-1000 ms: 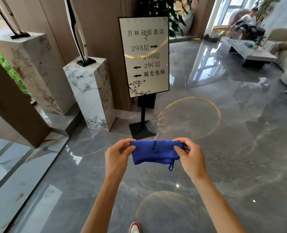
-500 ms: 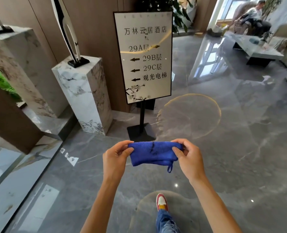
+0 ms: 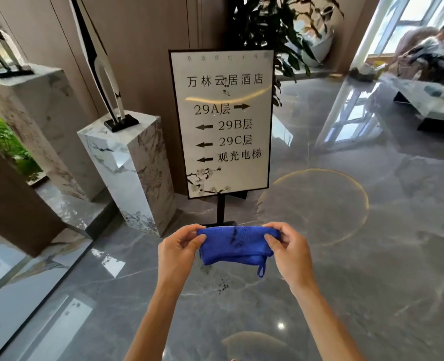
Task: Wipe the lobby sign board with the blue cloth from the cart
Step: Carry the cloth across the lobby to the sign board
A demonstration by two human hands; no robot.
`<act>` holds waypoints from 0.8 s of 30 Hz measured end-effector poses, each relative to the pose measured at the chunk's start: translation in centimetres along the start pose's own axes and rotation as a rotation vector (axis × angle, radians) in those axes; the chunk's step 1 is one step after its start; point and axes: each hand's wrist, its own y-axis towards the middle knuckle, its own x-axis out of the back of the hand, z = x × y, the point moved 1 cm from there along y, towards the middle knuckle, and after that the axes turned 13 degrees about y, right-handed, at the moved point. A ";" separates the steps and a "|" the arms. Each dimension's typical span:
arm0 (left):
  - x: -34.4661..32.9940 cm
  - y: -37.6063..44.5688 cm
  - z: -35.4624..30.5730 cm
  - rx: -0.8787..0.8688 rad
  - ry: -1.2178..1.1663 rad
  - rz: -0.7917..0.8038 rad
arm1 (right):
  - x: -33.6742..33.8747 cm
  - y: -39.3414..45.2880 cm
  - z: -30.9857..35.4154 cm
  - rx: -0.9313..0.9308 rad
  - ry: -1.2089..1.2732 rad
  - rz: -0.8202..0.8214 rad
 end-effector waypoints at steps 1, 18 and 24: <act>-0.8 0.6 -0.3 0.009 -0.010 -0.009 | 0.5 1.2 0.0 0.006 -0.002 0.021; -7.6 10.9 -2.6 -0.005 0.012 -0.034 | 1.5 15.6 -1.2 0.009 0.048 0.136; -8.1 16.5 -1.6 -0.012 -0.046 -0.008 | -0.9 20.8 -1.2 -0.031 0.081 0.145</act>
